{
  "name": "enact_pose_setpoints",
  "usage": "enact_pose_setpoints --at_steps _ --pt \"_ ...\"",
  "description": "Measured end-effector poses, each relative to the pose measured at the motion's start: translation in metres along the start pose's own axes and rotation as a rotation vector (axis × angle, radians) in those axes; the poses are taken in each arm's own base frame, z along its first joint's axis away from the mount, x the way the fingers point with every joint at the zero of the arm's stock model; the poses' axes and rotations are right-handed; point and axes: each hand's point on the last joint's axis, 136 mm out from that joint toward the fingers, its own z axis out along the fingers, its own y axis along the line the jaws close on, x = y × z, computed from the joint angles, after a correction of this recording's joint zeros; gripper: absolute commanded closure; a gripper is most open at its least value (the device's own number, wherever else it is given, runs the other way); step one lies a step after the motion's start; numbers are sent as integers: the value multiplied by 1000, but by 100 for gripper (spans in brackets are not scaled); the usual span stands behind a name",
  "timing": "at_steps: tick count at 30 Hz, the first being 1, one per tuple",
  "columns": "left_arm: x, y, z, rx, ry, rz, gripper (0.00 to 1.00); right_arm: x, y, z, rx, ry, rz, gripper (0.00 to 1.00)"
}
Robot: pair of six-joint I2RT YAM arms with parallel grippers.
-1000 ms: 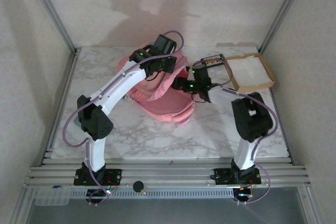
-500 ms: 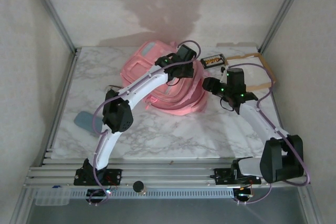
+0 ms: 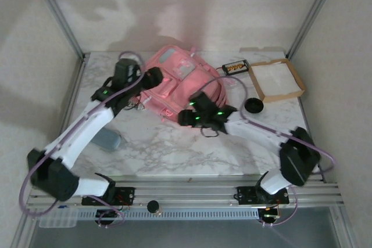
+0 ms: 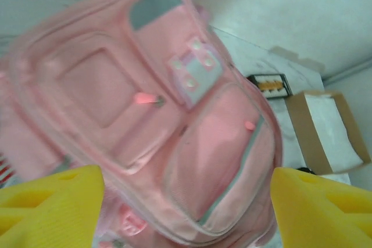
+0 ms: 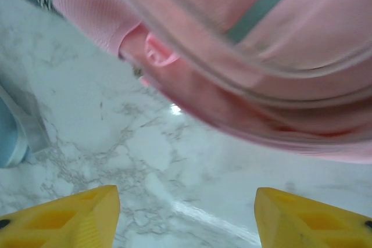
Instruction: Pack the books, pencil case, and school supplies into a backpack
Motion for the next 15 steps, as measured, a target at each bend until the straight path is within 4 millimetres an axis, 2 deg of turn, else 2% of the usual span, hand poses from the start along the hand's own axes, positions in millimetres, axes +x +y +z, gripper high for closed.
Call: enact_pose_setpoints --at_steps 3,7,9,11,15 --pt "18 44 -10 -50 -13 -68 24 17 28 36 13 34 -14 39" --pt "59 92 -10 -110 33 -157 23 24 45 72 17 41 26 46" --pt "74 102 -10 -122 56 -182 23 21 48 86 7 22 66 52" --pt "81 105 -9 -118 70 -200 23 19 47 96 6 6 96 54" --pt "78 104 -10 -98 45 -222 22 13 46 113 35 -37 136 55"
